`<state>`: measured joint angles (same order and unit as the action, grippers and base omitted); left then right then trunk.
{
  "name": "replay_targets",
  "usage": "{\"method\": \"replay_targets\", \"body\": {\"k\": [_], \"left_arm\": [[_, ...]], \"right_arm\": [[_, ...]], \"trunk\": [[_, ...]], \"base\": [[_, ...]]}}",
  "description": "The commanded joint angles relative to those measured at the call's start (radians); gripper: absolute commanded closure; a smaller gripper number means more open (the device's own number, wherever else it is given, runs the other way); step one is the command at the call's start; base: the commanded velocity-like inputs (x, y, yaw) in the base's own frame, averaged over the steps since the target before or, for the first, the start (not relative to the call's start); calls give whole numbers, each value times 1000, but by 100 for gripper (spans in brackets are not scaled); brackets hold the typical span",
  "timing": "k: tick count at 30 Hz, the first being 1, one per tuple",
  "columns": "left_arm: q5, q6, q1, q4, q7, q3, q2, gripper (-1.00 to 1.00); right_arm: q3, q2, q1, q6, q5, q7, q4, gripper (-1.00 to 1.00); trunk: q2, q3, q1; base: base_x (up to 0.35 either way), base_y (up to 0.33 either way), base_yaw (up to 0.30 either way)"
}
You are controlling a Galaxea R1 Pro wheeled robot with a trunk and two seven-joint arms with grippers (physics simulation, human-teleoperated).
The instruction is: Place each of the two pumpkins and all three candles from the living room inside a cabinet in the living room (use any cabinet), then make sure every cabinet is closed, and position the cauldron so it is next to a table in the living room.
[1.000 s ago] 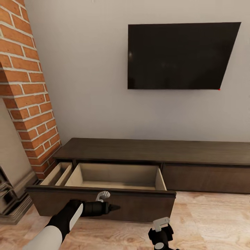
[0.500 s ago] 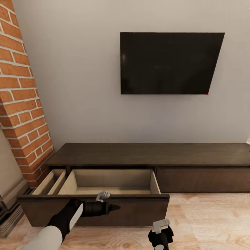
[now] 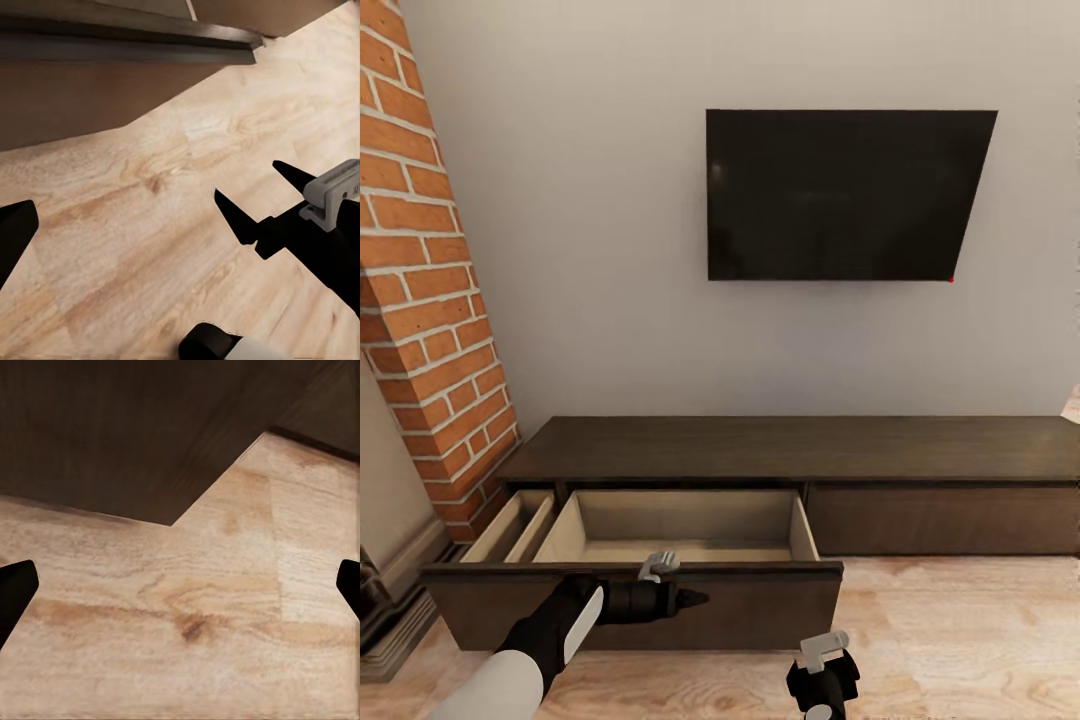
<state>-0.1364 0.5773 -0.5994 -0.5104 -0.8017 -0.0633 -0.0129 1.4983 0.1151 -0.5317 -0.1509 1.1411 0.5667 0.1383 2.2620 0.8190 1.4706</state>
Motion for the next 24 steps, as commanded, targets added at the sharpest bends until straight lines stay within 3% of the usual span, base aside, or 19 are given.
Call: {"method": "replay_targets", "body": {"k": [1,13,20,24], "left_arm": [[-10,9,0,-1,2,-3,1,-100],[-11,9,0,0,2,-3,1,-100],[-11,9,0,0,5,-3,1,-100],[-11,8,0,0,32,-3,0,-100]], "right_arm": [[7,0,-1,-5,11,3,1,-100],[9,3,-1,-5,11,2,3,-100],[10,5,2,-5,11,-4,4,-100],[9,3,3,-4,11,-117,2,-100]], "trunk": [[-7,-2,-5],[-91,-40,-51],[-140,-62,-77],[-168,-74,-93]], "base": [[-291,0,0],[-316,0,0],[-87,0,0],[-6,0,0]]}}
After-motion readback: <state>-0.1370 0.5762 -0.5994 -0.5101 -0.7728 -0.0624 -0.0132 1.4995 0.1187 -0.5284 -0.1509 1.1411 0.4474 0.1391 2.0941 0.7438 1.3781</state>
